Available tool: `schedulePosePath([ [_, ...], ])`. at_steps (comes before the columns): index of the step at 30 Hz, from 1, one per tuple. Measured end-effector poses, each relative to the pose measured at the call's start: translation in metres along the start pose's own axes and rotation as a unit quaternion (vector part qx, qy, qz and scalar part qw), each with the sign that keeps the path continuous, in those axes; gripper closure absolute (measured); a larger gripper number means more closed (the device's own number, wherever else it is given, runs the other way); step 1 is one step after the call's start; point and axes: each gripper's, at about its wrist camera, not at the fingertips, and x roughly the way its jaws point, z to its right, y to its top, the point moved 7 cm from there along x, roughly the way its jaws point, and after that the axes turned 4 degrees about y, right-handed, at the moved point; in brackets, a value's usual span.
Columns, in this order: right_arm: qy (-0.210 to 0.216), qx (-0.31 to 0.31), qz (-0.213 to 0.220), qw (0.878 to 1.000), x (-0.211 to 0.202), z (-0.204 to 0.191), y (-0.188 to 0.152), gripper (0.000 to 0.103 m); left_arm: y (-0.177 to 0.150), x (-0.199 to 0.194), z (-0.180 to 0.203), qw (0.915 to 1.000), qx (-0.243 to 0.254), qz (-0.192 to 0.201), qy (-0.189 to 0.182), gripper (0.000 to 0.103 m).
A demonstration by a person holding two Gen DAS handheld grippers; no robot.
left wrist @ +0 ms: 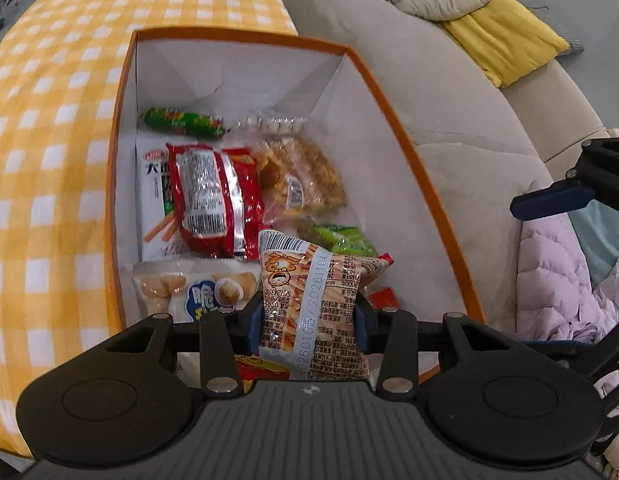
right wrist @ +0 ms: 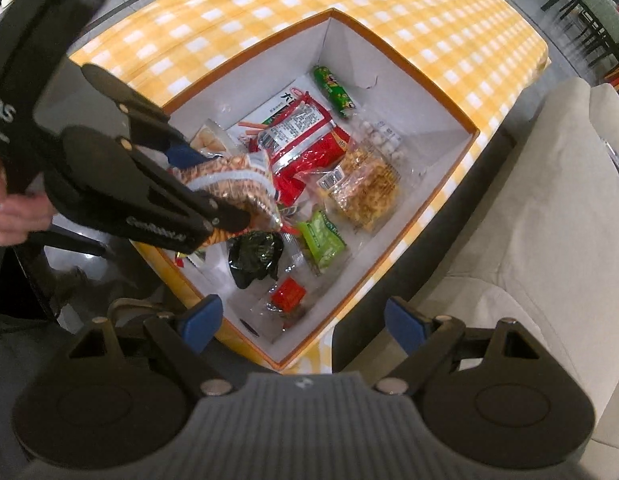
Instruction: Organize snacks
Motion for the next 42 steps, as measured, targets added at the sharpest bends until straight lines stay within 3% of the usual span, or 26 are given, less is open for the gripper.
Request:
schedulePosePath([
  [3,0.006,0.001,0.003,1.0,0.001,-0.001,0.001,0.017,-0.001,0.005,0.0,0.9999,0.011,-0.003,0.011,0.054],
  [6,0.011,0.002,0.005,1.0,0.005,-0.002,0.002,0.017,-0.003,0.005,-0.002,0.9991,0.026,0.002,0.033,0.039],
  [11,0.013,0.016,0.002,1.0,0.012,0.002,0.001,0.017,-0.005,-0.015,0.001,0.9983,0.044,0.011,0.036,0.031],
  [13,0.014,0.021,0.006,1.0,0.012,0.002,0.002,0.017,-0.003,-0.029,-0.001,0.9978,0.042,0.022,0.046,0.03],
  [18,0.009,0.041,0.018,0.999,0.004,0.001,0.004,0.016,-0.003,-0.057,-0.004,0.9991,0.029,0.019,0.024,0.029],
  [28,-0.017,0.125,0.062,0.99,-0.023,-0.001,0.0,0.012,-0.009,-0.103,-0.025,0.9975,0.015,0.048,0.05,0.027],
  [32,-0.037,0.174,0.104,0.979,-0.039,-0.001,-0.003,0.011,-0.013,-0.118,-0.037,0.9943,0.005,0.071,0.08,0.027],
  [35,-0.083,0.195,0.143,0.967,-0.056,-0.005,-0.003,0.007,-0.014,-0.132,-0.044,0.9884,-0.001,0.101,0.114,0.026],
  [38,-0.119,0.232,0.188,0.947,-0.072,-0.015,-0.002,0.004,-0.017,-0.147,-0.049,0.9823,-0.01,0.126,0.139,0.023],
  [42,-0.127,0.293,0.226,0.92,-0.079,-0.034,-0.005,0.003,-0.024,-0.163,-0.045,0.9781,-0.005,0.147,0.147,0.017],
])
